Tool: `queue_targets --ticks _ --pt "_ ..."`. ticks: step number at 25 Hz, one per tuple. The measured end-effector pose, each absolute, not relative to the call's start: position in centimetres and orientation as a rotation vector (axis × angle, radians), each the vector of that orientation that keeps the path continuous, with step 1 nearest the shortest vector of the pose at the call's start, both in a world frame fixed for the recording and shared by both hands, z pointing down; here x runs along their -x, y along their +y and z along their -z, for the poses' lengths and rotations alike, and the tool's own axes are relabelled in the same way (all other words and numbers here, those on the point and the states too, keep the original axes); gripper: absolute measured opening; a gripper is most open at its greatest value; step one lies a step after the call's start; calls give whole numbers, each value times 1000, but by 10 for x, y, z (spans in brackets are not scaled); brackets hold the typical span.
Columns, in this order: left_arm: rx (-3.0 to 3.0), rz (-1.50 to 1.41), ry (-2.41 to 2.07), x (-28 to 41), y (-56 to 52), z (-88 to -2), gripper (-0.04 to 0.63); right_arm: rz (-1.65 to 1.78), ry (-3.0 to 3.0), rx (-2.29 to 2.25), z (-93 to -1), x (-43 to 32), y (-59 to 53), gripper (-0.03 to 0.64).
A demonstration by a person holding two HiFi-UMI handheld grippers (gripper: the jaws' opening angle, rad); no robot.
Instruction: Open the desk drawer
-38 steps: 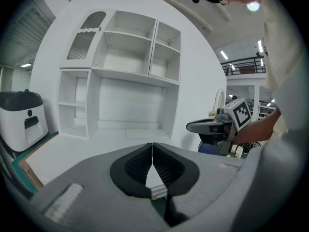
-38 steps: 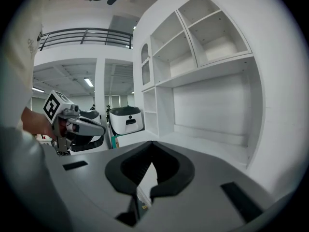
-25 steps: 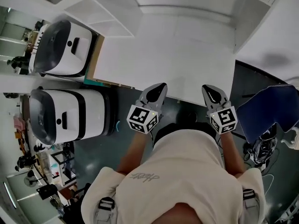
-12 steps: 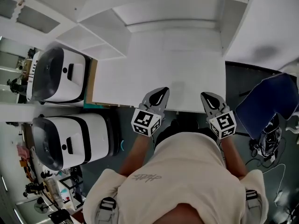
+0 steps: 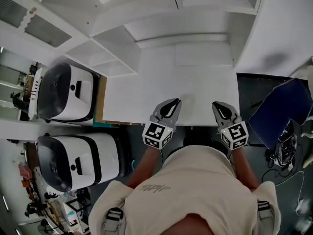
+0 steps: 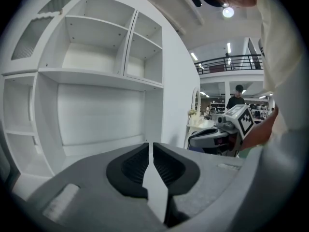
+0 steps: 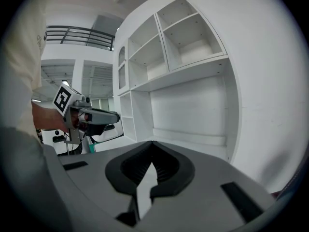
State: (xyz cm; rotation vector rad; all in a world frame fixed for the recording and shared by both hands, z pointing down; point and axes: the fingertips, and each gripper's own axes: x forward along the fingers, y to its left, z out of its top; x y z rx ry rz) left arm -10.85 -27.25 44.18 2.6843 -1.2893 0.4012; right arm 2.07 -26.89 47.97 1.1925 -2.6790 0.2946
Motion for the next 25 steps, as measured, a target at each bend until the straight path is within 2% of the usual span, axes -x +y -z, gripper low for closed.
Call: queue_targets --ticks 2,3,4,18,25 --pt "-2664 -402 -1287 115 -272 -446 37 -300 -2675 -1187 -481 -16 -267 2" --pt "-2656 -405 -1283 118 -271 -449 89 -301 -2672 -1184 -482 -14 -266 2" --pt "-2650 -408 -1278 120 -270 -452 95 -303 -2668 -1182 -483 -12 -264 2" --pt "-2520 -448 -1254 141 -241 -512 97 -323 -2612 -1192 -502 -8 -238 2" --pt "-2394 -589 -1147 142 -206 -582 97 -328 -2600 -1184 -509 -3 -222 2"
